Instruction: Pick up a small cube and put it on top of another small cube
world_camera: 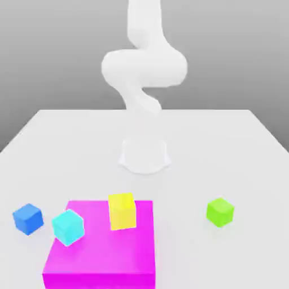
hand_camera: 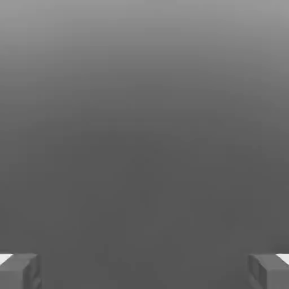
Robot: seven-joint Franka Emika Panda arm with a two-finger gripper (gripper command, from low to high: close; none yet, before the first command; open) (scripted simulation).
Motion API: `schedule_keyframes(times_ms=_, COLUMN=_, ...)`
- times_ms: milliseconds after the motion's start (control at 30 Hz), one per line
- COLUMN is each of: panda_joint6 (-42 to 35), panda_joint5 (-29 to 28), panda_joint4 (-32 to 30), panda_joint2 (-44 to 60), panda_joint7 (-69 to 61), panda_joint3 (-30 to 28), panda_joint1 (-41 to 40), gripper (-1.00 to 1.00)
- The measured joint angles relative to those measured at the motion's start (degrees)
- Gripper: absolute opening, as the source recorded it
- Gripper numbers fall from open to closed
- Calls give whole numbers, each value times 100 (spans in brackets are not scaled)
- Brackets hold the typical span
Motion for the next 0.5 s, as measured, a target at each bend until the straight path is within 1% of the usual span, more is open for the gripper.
schedule_keyframes(times_ms=500, panda_joint6=1292, panda_joint5=-176, panda_joint4=-873, panda_joint2=2560, panda_joint7=3844, panda_joint3=20, panda_joint1=-2078, gripper=0)
